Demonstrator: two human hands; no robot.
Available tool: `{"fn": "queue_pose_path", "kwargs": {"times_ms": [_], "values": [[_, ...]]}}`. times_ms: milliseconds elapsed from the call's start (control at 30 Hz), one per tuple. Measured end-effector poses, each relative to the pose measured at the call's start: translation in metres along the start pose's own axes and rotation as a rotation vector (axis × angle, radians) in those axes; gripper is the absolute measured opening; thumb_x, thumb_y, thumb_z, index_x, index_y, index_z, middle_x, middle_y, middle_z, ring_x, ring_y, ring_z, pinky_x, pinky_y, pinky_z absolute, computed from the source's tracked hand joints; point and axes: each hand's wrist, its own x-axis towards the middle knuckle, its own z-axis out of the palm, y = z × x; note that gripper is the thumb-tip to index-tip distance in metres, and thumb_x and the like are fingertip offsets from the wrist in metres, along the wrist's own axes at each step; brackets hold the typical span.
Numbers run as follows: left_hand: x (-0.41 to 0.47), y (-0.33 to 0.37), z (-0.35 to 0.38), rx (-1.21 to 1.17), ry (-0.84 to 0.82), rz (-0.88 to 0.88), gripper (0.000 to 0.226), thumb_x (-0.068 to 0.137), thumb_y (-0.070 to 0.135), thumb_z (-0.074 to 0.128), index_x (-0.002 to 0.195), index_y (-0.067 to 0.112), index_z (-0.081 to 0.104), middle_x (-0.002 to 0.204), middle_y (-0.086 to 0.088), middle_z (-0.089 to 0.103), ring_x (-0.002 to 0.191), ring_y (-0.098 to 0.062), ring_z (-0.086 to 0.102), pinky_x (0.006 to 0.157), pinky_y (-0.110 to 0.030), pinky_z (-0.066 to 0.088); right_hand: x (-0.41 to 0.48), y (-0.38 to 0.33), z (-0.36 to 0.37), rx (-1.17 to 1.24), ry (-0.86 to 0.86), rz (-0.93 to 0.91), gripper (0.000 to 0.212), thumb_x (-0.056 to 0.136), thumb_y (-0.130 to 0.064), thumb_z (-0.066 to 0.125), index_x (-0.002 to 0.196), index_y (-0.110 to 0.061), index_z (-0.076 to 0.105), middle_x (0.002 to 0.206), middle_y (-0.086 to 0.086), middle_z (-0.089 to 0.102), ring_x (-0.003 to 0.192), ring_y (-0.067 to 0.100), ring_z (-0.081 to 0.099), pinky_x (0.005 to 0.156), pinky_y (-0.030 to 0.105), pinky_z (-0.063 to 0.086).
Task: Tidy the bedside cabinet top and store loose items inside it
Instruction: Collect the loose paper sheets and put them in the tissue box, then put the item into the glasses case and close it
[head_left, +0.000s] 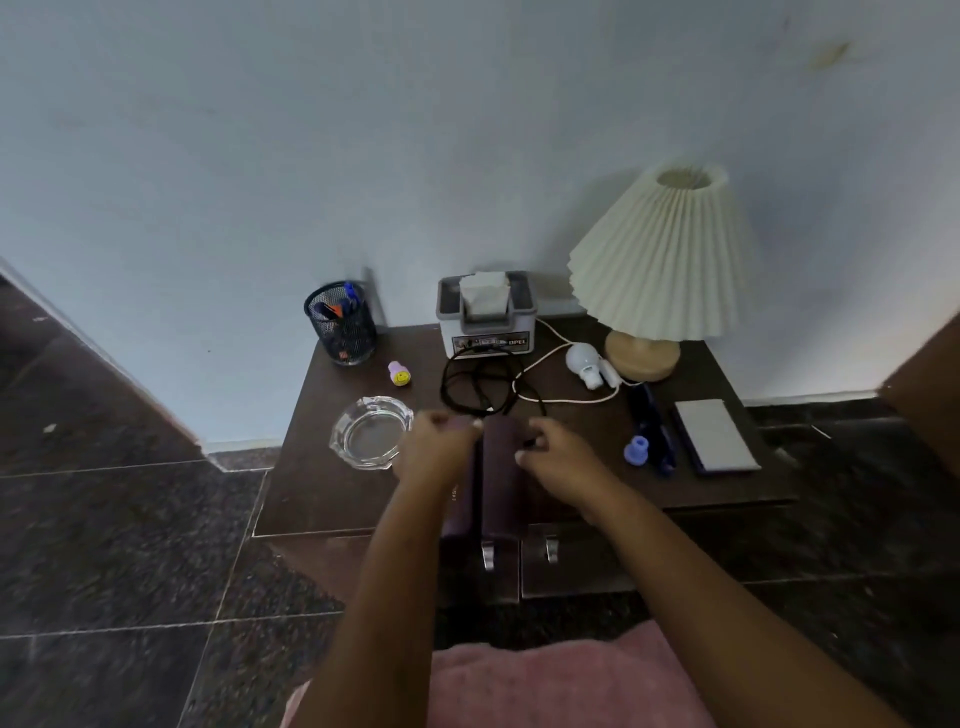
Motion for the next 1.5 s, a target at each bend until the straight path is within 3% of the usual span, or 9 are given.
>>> {"fn": "queue_pose_path", "kwargs": {"times_ms": [133, 300, 433, 633, 833, 1100, 1233, 1333, 1500], "values": [[-0.024, -0.033, 0.009, 0.185, 0.023, -0.094, 0.058, 0.086, 0.047, 0.055, 0.134, 0.018, 0.042, 0.139, -0.015, 0.044, 0.130, -0.033, 0.038, 0.109, -0.037, 0.026, -0.016, 0.017, 0.015, -0.063, -0.073, 0.039, 0.064, 0.086, -0.019, 0.062, 0.142, -0.007, 0.032, 0.136, 0.015, 0.052, 0.124, 0.029, 0.051, 0.102, 0.036, 0.042], [-0.030, -0.036, 0.019, 0.145, -0.005, 0.026, 0.054, 0.091, 0.037, 0.053, 0.139, 0.017, 0.037, 0.139, -0.013, 0.047, 0.131, -0.030, 0.040, 0.110, -0.037, 0.026, -0.016, 0.017, 0.030, 0.097, -0.040, 0.061, 0.054, 0.085, -0.015, 0.065, 0.133, -0.006, 0.043, 0.128, 0.016, 0.055, 0.117, 0.030, 0.056, 0.098, 0.043, 0.047], [-0.033, -0.032, 0.025, -0.267, -0.110, -0.056, 0.047, 0.092, 0.035, 0.051, 0.135, 0.022, 0.038, 0.134, -0.014, 0.049, 0.122, -0.037, 0.048, 0.104, -0.052, 0.039, -0.015, 0.011, 0.022, 0.388, -0.220, 0.216, 0.032, 0.091, -0.022, 0.058, 0.122, -0.014, 0.054, 0.114, 0.003, 0.063, 0.099, 0.014, 0.059, 0.071, 0.027, 0.047], [-0.040, -0.016, 0.024, -0.683, -0.188, -0.155, 0.032, 0.098, 0.036, 0.039, 0.126, 0.020, 0.044, 0.116, -0.012, 0.059, 0.102, -0.031, 0.060, 0.070, -0.035, 0.052, -0.015, 0.001, 0.014, 0.622, -0.247, 0.159, 0.029, 0.085, -0.022, 0.065, 0.113, -0.022, 0.056, 0.101, -0.004, 0.066, 0.092, 0.012, 0.062, 0.072, 0.028, 0.048], [-0.055, -0.009, 0.021, -0.910, -0.395, -0.218, 0.038, 0.097, 0.049, 0.031, 0.131, 0.034, 0.041, 0.126, -0.012, 0.056, 0.110, -0.036, 0.058, 0.087, -0.055, 0.049, -0.032, -0.003, -0.002, 0.568, -0.140, -0.004, 0.023, 0.083, -0.022, 0.069, 0.104, -0.026, 0.062, 0.108, 0.000, 0.068, 0.098, 0.016, 0.067, 0.073, 0.029, 0.053], [-0.076, -0.008, 0.014, -0.894, -0.475, -0.080, 0.038, 0.099, 0.035, 0.038, 0.132, 0.052, 0.033, 0.125, -0.001, 0.056, 0.105, -0.025, 0.060, 0.070, -0.041, 0.056, -0.065, -0.005, -0.014, 0.704, -0.147, -0.016, 0.039, 0.078, -0.015, 0.074, 0.113, -0.022, 0.060, 0.109, 0.003, 0.069, 0.098, 0.019, 0.068, 0.077, 0.035, 0.058], [-0.081, -0.011, 0.017, -0.799, -0.332, 0.055, 0.052, 0.096, 0.014, 0.047, 0.135, 0.044, 0.030, 0.133, -0.009, 0.053, 0.112, -0.029, 0.059, 0.090, -0.050, 0.052, -0.072, -0.002, -0.018, 0.598, 0.003, -0.094, 0.042, 0.078, -0.008, 0.072, 0.111, -0.027, 0.055, 0.103, -0.008, 0.065, 0.093, 0.006, 0.064, 0.072, 0.020, 0.055], [-0.087, -0.008, 0.013, -0.834, -0.339, -0.011, 0.043, 0.096, 0.029, 0.048, 0.135, 0.040, 0.033, 0.123, -0.006, 0.059, 0.097, -0.019, 0.063, 0.067, -0.036, 0.054, -0.073, -0.002, -0.023, 0.485, 0.056, -0.188, 0.043, 0.079, -0.002, 0.069, 0.101, -0.037, 0.056, 0.099, -0.015, 0.062, 0.089, -0.004, 0.061, 0.062, 0.006, 0.048], [-0.070, -0.007, -0.006, -0.908, -0.510, -0.155, 0.043, 0.087, 0.063, 0.039, 0.106, 0.031, 0.060, 0.113, -0.005, 0.061, 0.098, -0.024, 0.060, 0.086, -0.045, 0.044, -0.069, 0.003, -0.031, -0.068, 0.172, -0.395, 0.038, 0.076, 0.000, 0.064, 0.106, -0.024, 0.068, 0.106, -0.008, 0.066, 0.105, 0.013, 0.058, 0.092, 0.025, 0.045]]}}
